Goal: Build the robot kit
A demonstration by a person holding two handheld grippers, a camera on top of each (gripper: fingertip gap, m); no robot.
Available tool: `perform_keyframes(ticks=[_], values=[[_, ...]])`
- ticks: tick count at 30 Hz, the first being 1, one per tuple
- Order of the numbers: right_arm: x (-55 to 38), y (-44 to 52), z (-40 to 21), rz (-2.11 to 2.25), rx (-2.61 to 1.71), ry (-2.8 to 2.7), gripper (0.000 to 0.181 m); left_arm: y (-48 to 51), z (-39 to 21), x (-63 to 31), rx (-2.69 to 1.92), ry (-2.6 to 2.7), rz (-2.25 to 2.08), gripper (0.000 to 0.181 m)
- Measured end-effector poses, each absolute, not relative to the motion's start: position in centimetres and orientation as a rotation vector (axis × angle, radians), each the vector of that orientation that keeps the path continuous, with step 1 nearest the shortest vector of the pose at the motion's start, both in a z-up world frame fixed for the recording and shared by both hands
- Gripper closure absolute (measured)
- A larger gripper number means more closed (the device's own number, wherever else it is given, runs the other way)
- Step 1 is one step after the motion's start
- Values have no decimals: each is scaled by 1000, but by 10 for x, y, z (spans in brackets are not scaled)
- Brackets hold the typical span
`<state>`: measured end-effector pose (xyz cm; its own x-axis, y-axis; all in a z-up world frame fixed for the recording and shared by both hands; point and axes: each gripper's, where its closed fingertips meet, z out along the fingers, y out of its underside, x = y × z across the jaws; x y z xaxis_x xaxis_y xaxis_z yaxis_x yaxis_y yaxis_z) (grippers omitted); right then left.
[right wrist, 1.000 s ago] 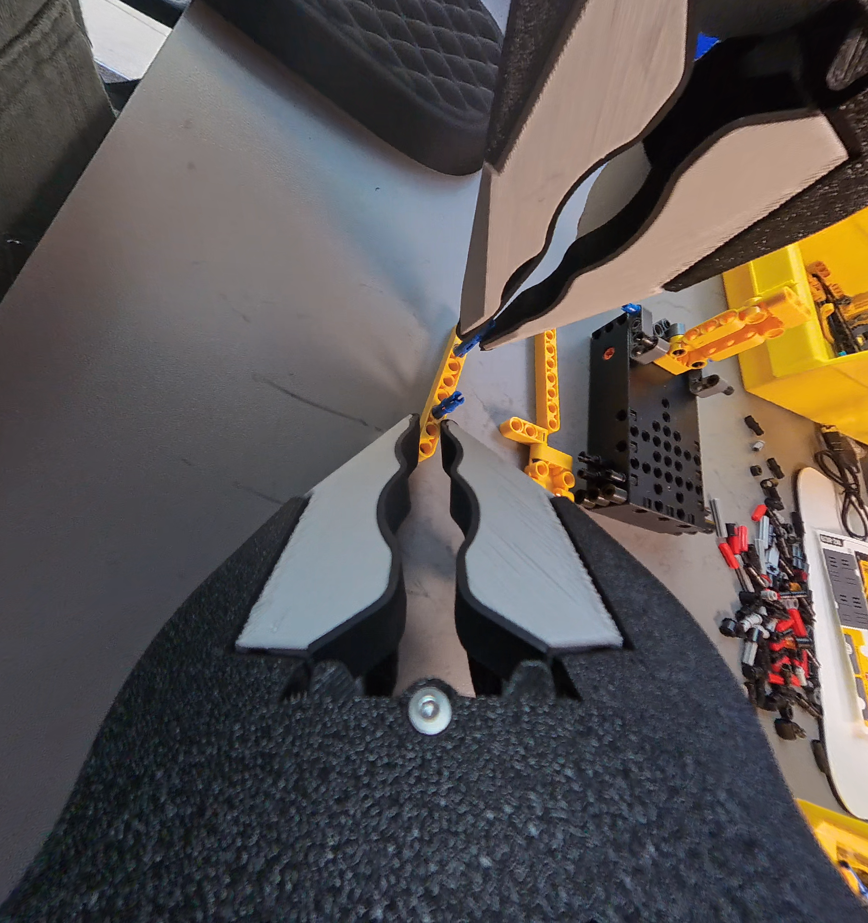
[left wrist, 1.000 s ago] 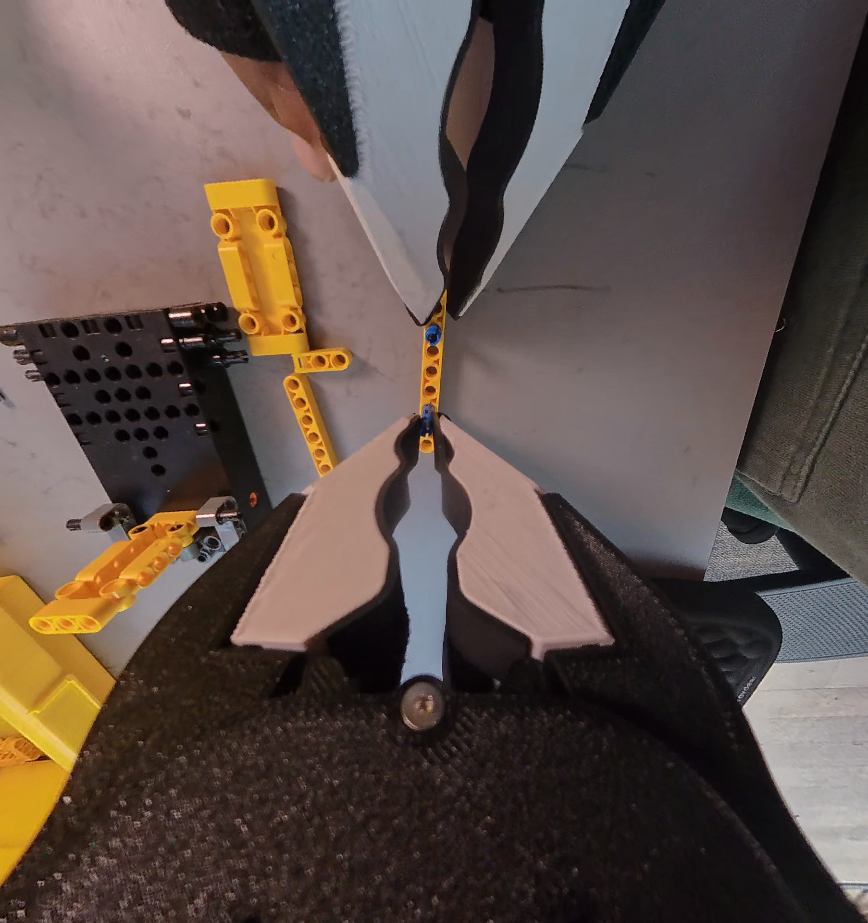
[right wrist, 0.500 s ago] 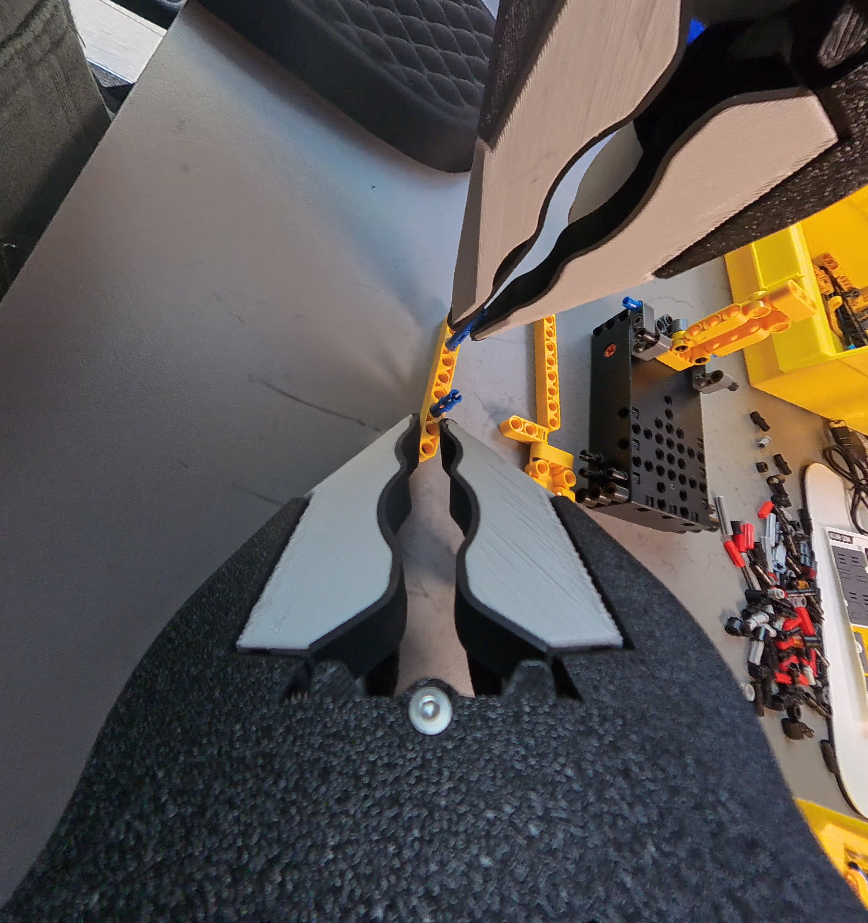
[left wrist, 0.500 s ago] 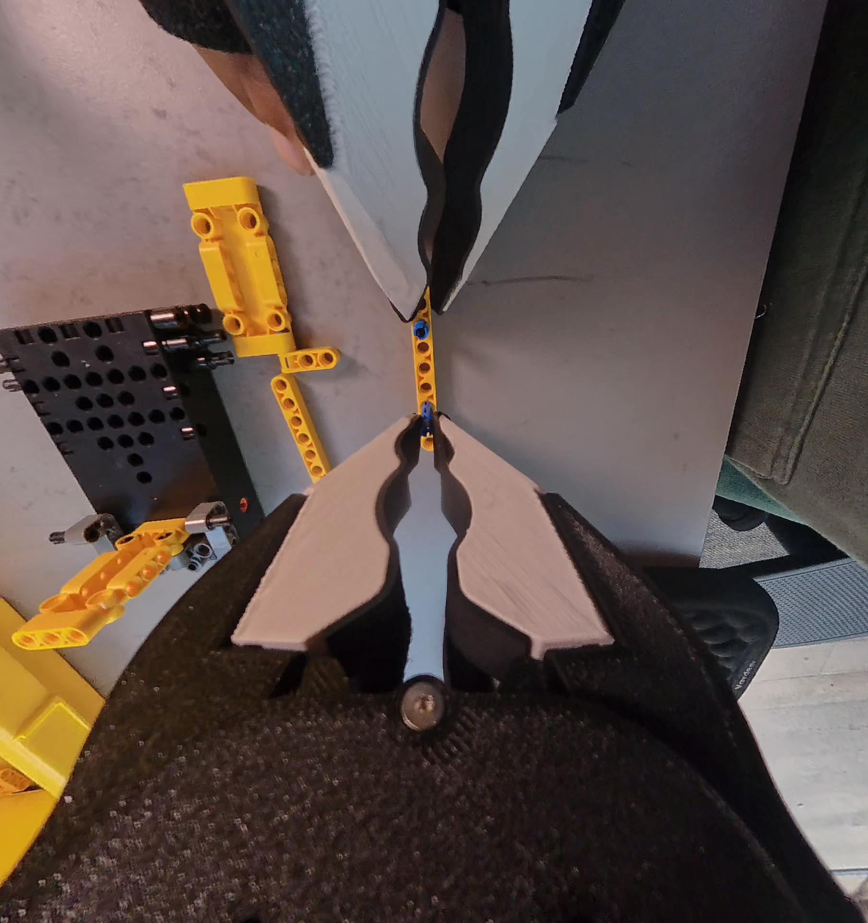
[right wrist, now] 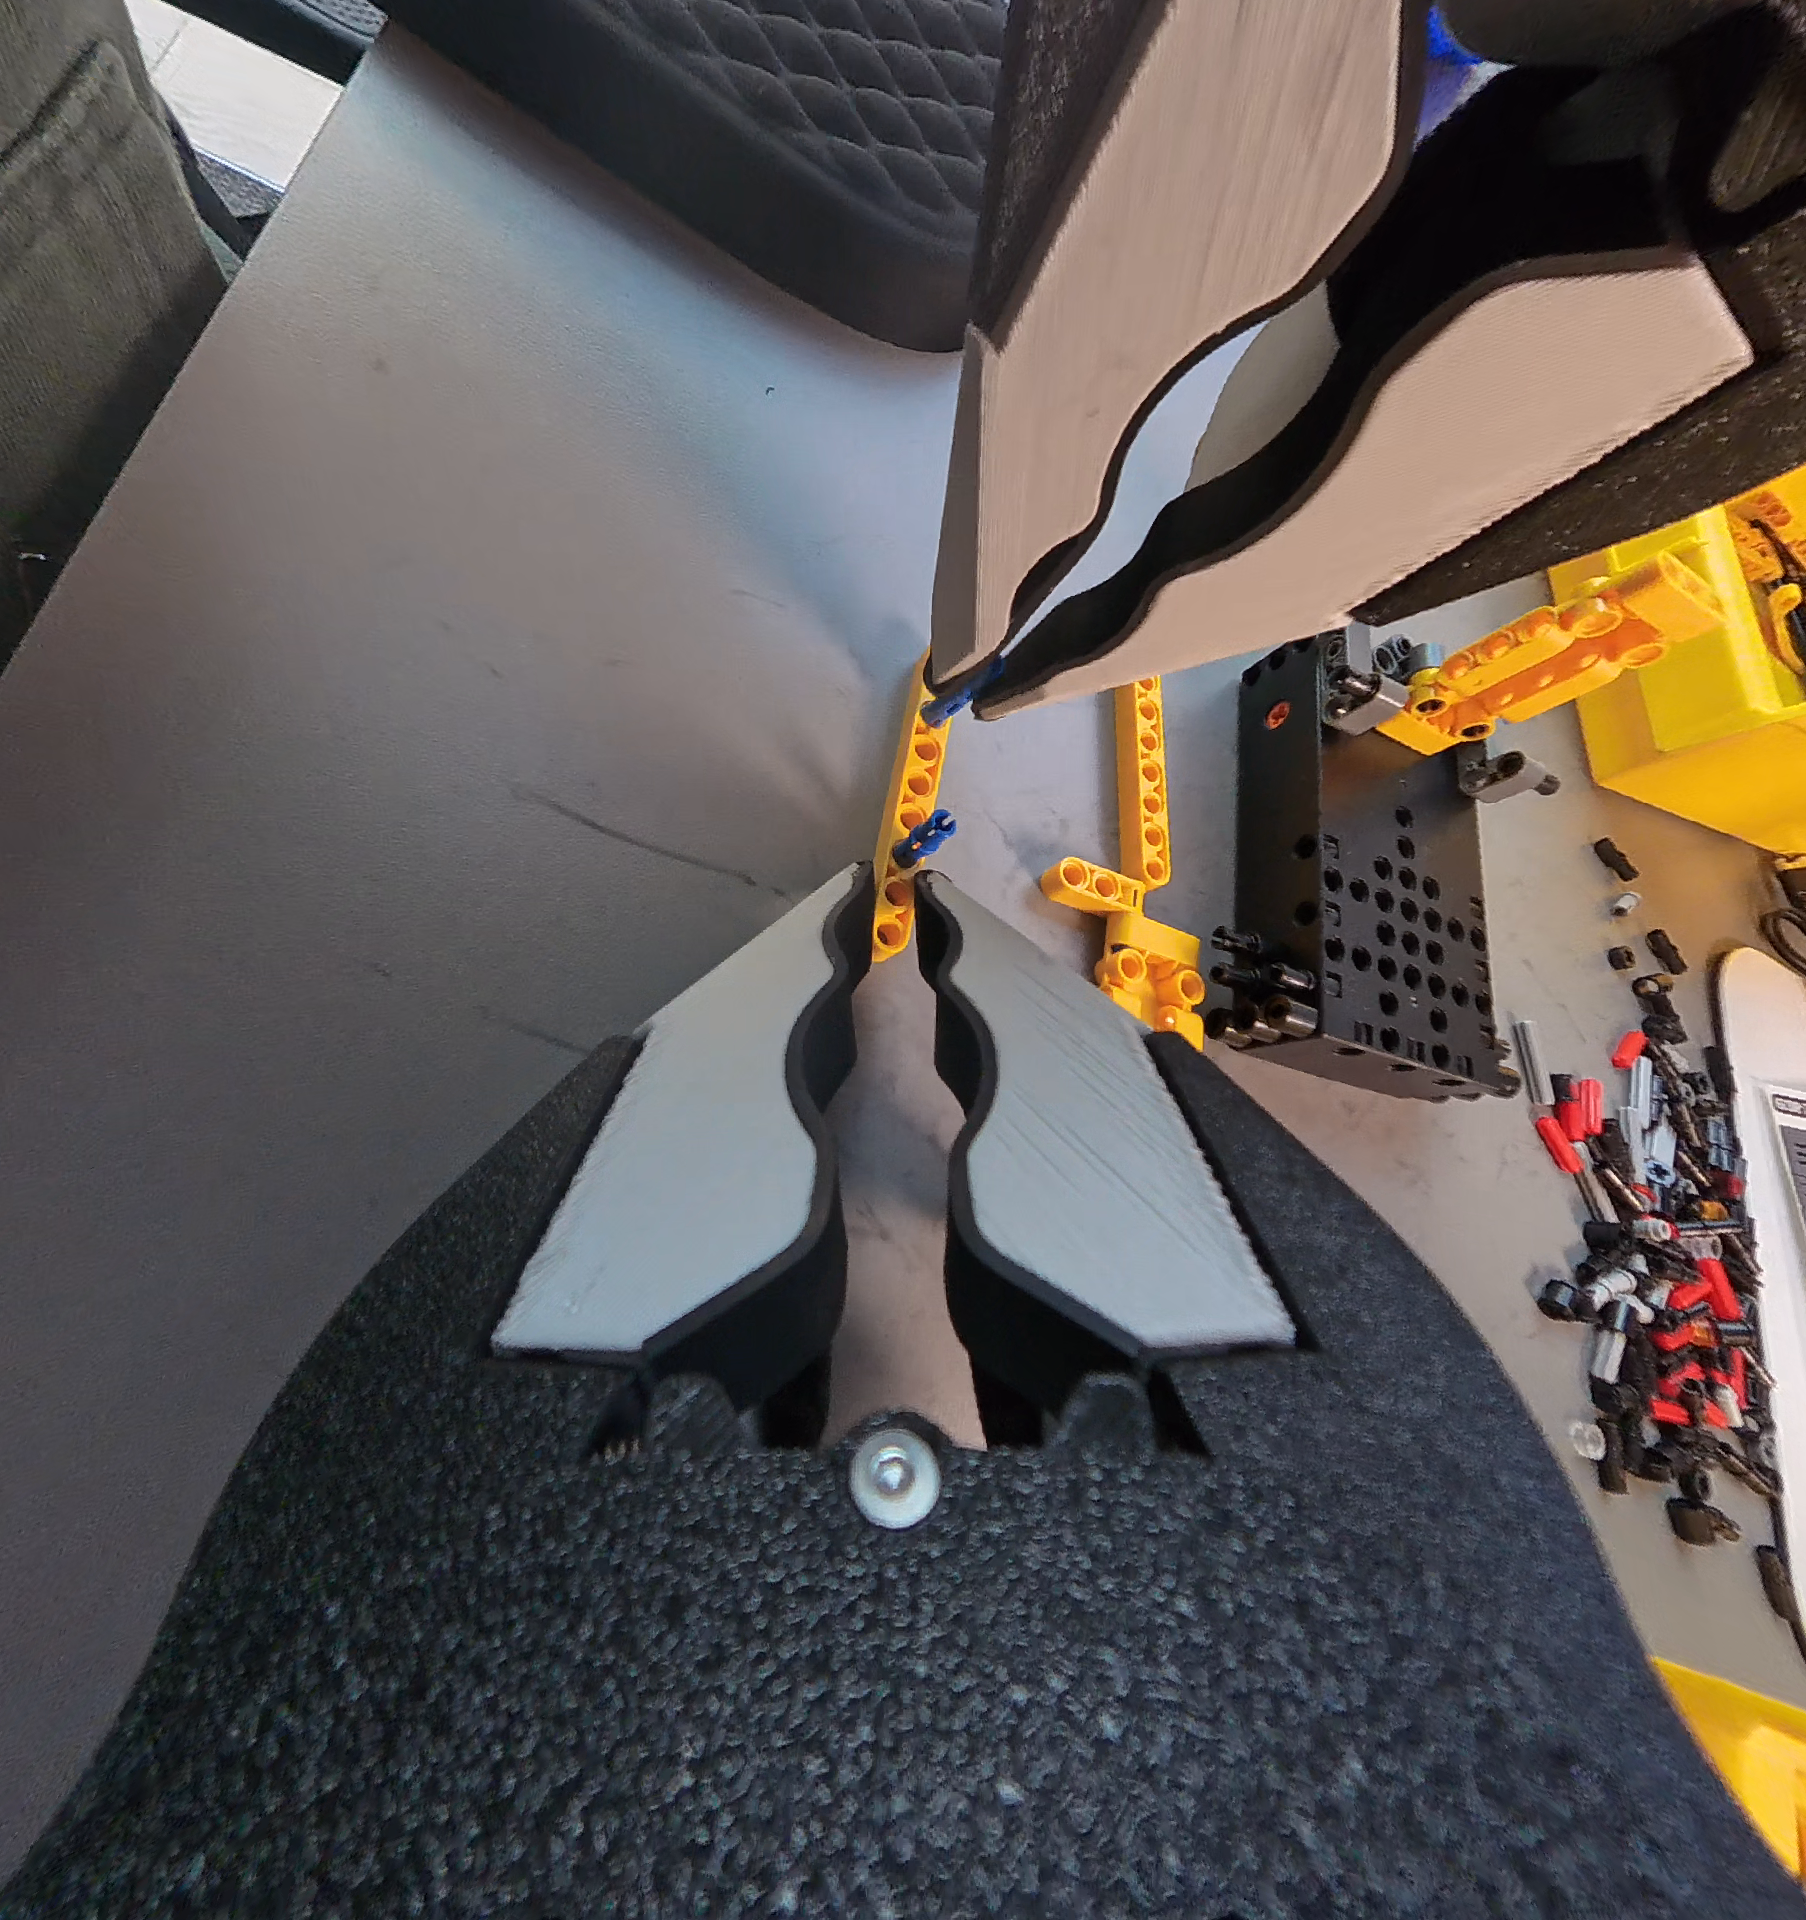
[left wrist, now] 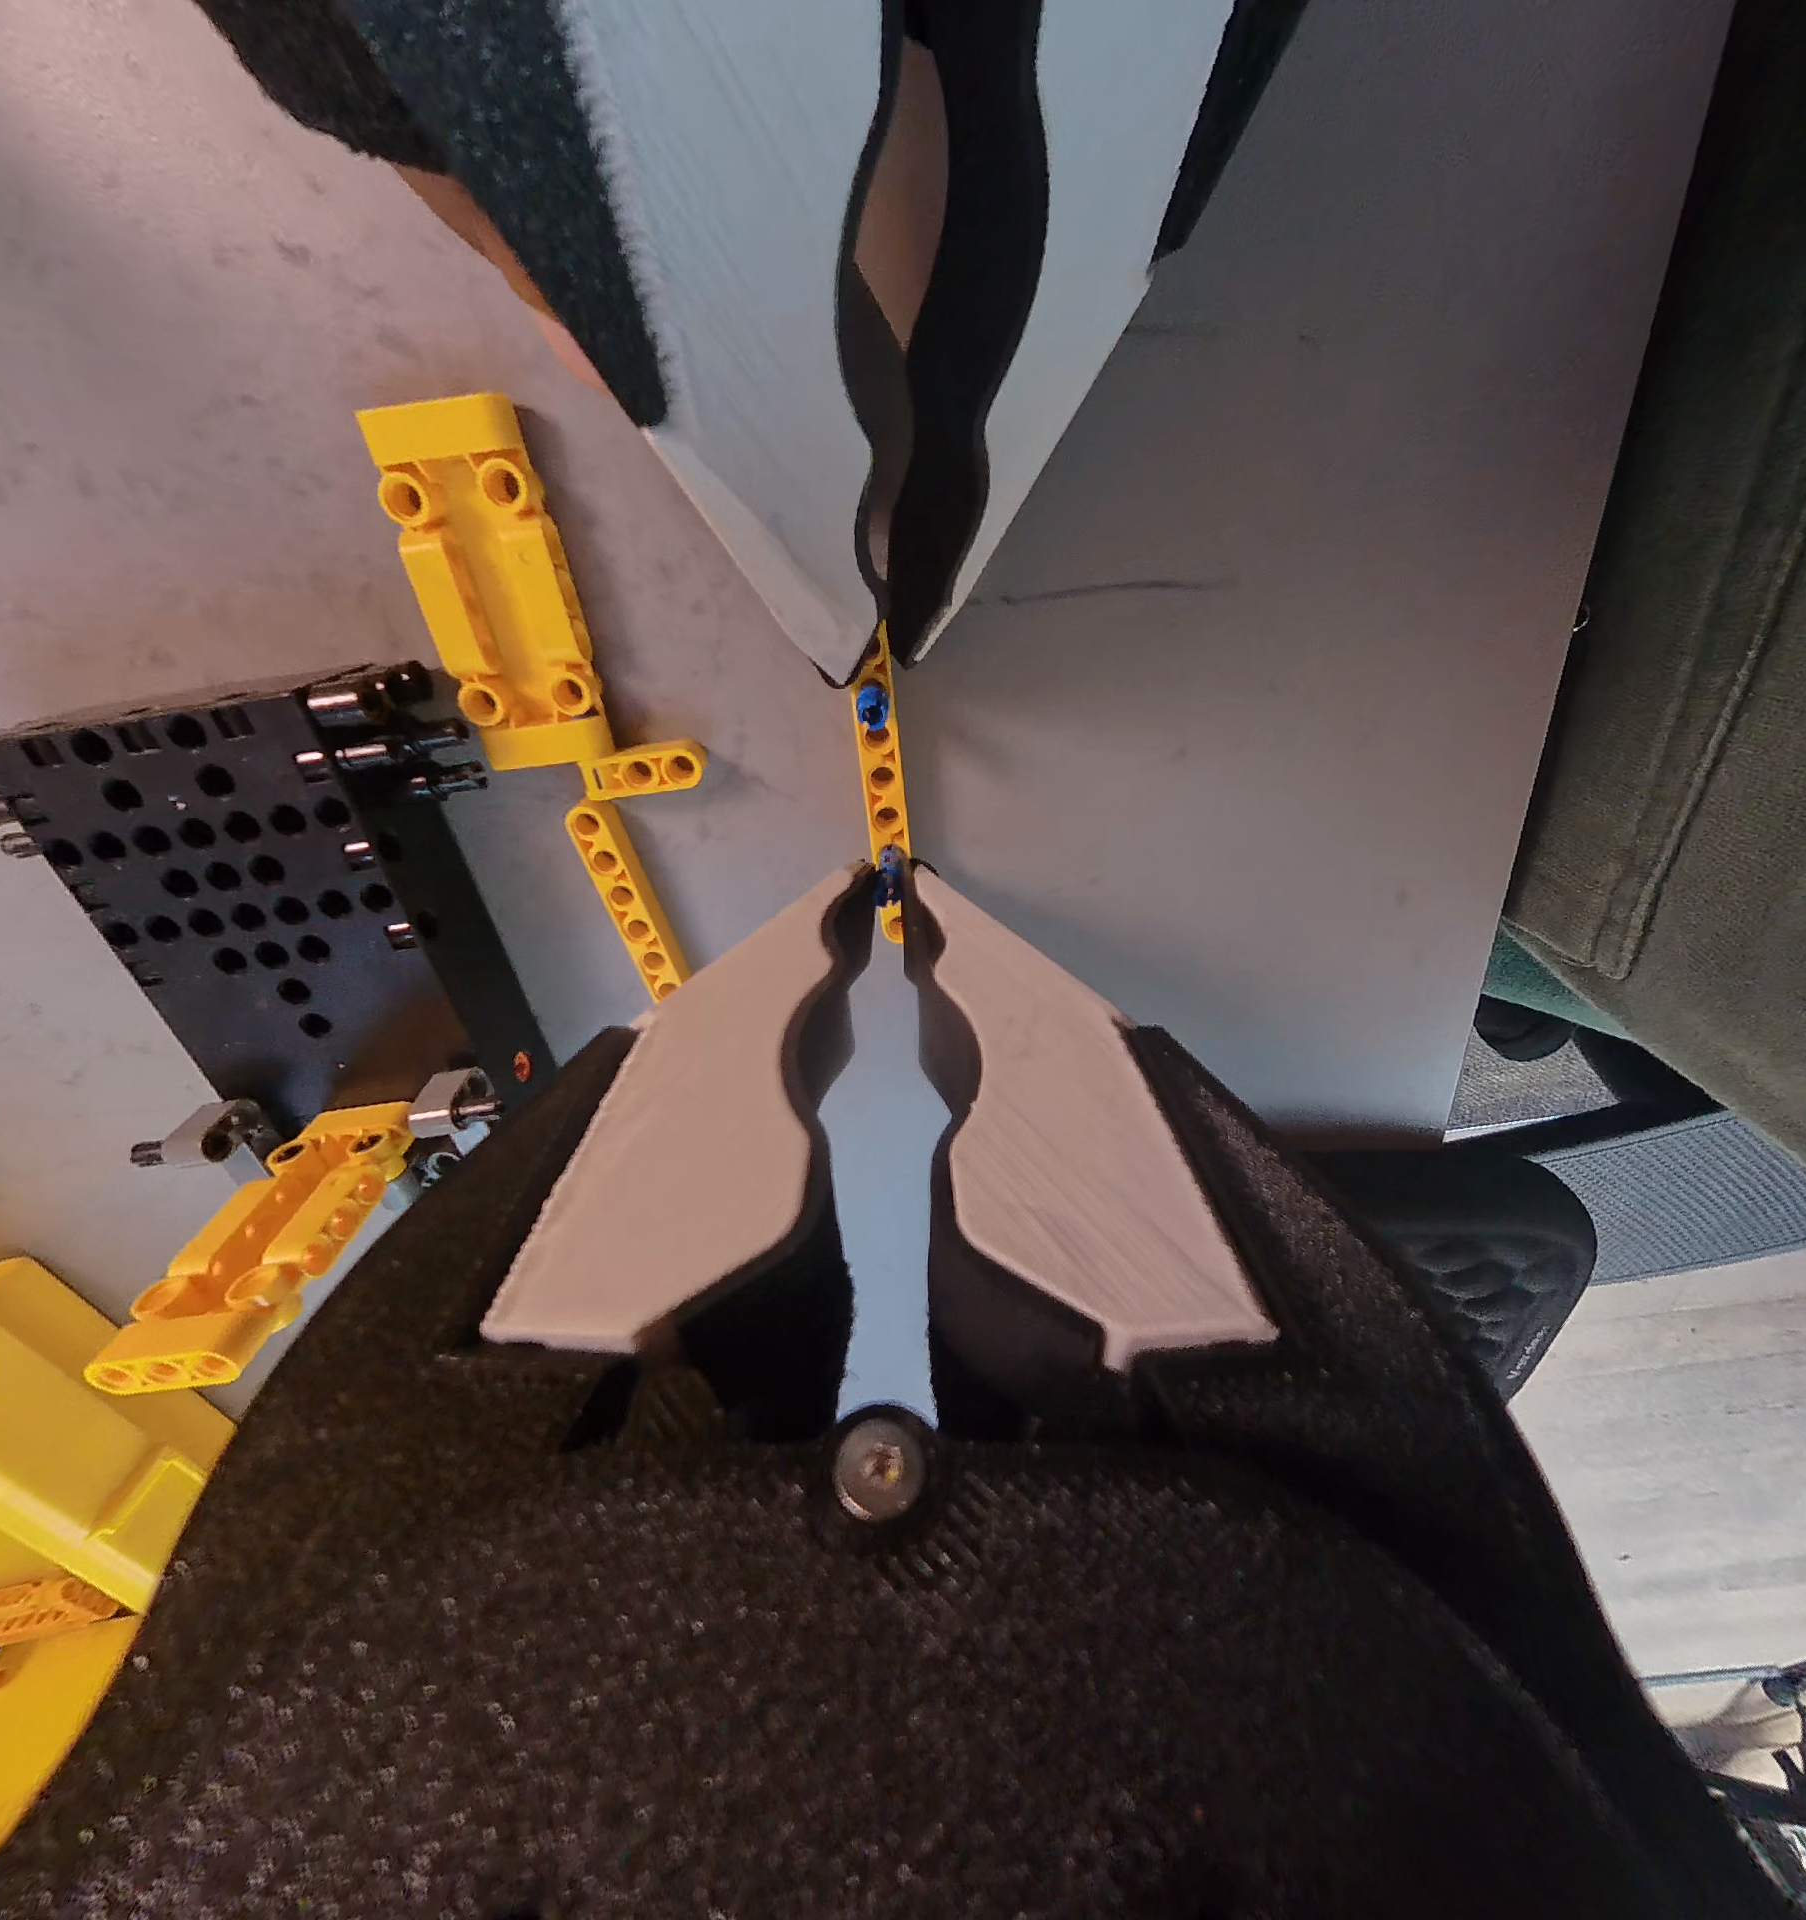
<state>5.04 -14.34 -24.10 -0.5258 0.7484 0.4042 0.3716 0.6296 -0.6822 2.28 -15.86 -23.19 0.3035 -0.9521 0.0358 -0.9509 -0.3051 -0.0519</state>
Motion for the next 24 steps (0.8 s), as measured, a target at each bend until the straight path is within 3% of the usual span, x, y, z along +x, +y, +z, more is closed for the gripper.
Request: perform_keyframes(ticks=[24], values=[[48,-141,-241,697,-904,-2148,174,-156,-232,19,-2433,1735,-236,177]])
